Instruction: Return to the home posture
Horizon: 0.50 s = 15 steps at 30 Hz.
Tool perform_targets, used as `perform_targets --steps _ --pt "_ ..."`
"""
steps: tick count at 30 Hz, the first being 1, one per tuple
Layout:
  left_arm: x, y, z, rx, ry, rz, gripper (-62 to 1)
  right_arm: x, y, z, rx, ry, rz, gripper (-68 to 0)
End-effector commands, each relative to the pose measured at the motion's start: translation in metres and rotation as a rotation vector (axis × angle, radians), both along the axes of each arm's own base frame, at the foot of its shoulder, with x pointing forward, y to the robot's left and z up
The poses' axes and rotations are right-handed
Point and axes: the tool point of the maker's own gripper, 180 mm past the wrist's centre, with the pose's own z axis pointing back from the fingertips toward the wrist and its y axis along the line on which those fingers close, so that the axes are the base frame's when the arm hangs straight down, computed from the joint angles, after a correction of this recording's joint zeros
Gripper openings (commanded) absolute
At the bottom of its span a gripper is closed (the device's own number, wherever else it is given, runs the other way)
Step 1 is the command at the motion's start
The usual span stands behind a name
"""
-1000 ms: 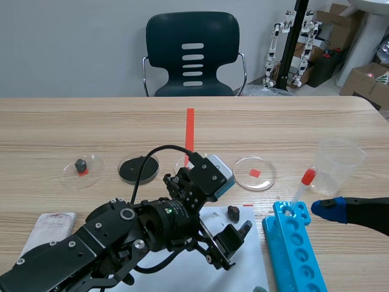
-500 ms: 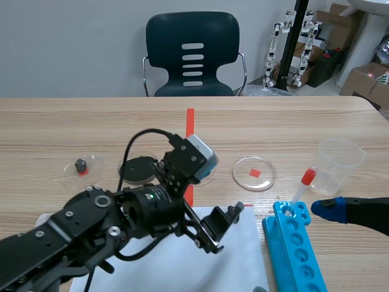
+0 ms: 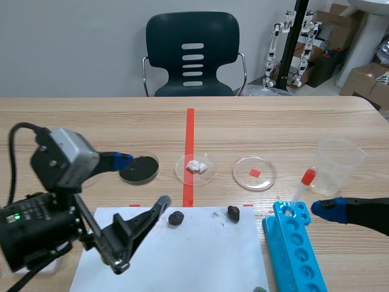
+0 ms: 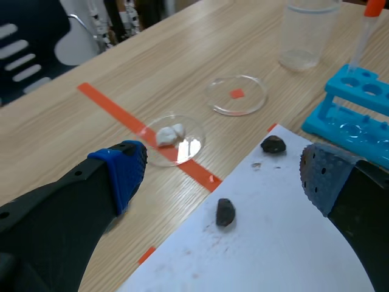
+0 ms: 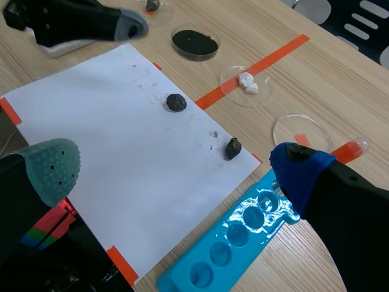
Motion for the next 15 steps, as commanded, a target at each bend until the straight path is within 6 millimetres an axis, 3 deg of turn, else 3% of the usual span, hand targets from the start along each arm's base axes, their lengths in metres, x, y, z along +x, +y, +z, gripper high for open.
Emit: perform_targets --steps 1,11,15 --pt "-0.009 -0.002 0.014 -0.054 -0.007 0.021 -8.0 0.003 0.000 0.007 0.017 -0.024 0.001 0.4" --pt "-0.049 0.022 0.066 -0.153 -0.078 0.117 -7.9 0.003 0.000 0.007 0.017 -0.023 0.001 0.4" --pt "-0.057 0.041 0.065 -0.141 -0.058 0.205 1.4 0.003 0.000 0.007 0.017 -0.023 0.001 0.4"
